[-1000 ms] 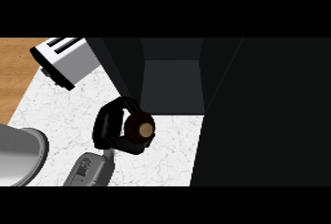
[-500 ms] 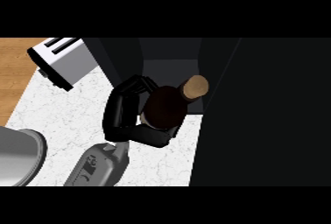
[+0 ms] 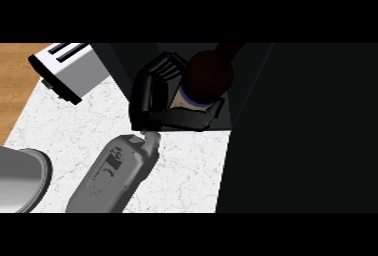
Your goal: Pick up the wine, place it into the cabinet and close the cabinet
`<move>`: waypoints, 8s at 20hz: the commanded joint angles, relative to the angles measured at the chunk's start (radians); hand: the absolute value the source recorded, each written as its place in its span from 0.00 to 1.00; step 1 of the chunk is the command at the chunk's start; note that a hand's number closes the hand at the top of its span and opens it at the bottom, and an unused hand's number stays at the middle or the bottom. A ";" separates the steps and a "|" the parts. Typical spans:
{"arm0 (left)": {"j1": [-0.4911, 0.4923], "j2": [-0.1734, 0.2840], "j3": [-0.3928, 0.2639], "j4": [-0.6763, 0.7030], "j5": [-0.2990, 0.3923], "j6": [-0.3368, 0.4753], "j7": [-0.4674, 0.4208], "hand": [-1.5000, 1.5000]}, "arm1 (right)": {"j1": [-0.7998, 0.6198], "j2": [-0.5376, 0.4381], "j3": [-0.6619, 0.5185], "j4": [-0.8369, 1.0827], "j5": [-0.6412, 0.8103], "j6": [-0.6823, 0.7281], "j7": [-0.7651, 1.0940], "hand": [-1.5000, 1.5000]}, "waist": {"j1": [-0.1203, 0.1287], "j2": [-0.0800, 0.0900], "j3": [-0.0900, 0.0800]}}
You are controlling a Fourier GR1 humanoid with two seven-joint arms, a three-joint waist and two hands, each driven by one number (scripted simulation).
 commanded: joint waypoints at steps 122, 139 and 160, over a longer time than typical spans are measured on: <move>-0.269 0.000 0.175 1.328 0.529 -0.163 -0.781 1.00 | -0.045 0.120 0.037 0.053 -0.146 0.093 -0.090 0.00 | -0.181 0.041 -0.006; -0.420 0.000 0.130 1.308 0.578 -0.058 -0.683 1.00 | -0.028 0.107 -0.028 0.089 -0.169 0.114 -0.120 0.00 | -0.161 0.043 -0.004; -0.572 0.030 0.107 1.424 0.537 0.017 -0.566 1.00 | 0.042 0.096 -0.051 0.088 -0.194 0.168 -0.165 0.00 | -0.133 0.059 -0.001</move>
